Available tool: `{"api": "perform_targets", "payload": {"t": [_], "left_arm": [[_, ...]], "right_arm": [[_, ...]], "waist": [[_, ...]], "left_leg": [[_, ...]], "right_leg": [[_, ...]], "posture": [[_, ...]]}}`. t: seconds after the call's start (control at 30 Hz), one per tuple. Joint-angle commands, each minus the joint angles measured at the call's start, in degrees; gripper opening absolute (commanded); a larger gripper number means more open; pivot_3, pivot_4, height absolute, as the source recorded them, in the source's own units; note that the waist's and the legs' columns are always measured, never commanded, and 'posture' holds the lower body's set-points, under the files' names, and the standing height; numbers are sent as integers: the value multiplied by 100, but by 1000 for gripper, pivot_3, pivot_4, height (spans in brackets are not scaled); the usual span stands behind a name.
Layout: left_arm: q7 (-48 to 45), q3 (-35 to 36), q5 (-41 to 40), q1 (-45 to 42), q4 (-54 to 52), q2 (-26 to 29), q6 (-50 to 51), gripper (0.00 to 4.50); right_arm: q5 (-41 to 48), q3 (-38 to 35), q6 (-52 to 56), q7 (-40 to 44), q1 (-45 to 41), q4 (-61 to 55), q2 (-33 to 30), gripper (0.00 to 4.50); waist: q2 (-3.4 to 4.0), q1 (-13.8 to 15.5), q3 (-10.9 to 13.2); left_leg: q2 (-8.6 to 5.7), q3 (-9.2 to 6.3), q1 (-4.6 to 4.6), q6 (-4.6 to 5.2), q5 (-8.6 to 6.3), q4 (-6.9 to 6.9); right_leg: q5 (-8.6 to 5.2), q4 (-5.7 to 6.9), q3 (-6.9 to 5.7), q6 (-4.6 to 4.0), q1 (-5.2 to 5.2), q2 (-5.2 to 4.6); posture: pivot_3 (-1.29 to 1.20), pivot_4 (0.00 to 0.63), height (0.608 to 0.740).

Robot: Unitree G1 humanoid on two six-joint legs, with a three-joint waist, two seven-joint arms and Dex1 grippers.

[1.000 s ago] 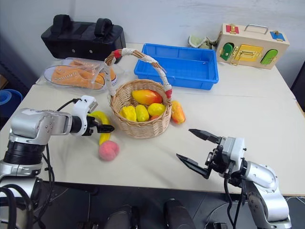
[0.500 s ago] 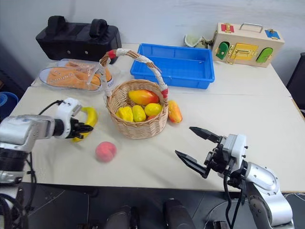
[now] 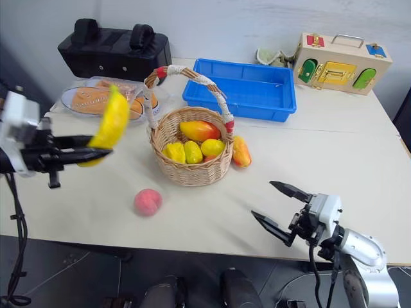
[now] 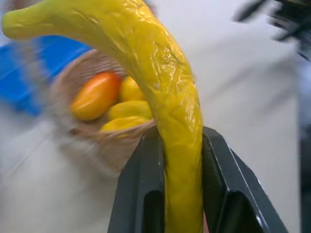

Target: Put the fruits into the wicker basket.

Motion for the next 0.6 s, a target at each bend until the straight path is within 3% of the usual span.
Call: {"api": "perform_targets", "payload": {"t": [0.03, 0.27, 0.5, 0.6], "left_arm": [[141, -852, 565, -752, 244, -540, -684, 578], [104, -2458, 2503, -2270, 2244, -1445, -2524, 578], [143, -2711, 2956, -2713, 2961, -1870, -2850, 578], [4, -2444, 2550, -2678, 2773, -1975, -2393, 1533]], "right_arm": [[58, -500, -169, -130, 41, -33, -112, 4500], [251, -960, -80, -275, 329, -207, -125, 4500], [189, -892, -164, -607, 821, -763, 219, 4500], [185, -851, -101, -661, 1087, -962, 265, 4500]], "waist": [[1, 30, -1], [1, 44, -1], [8, -1, 0], [9, 2, 1]], "left_leg": [[-2, 0, -1, 1, 0, 0], [7, 11, -6, 0, 1, 3], [12, 17, -6, -3, 2, 3], [13, 13, -6, -5, 4, 6]], "right_leg": [[2, 0, 3, 3, 0, 2], [5, -8, 18, 10, -8, 19], [4, 3, 22, 11, -13, 18], [4, 11, 19, 12, -13, 16]], "posture": [[0, 150, 740], [0, 150, 740], [0, 150, 740], [0, 150, 740]]}}
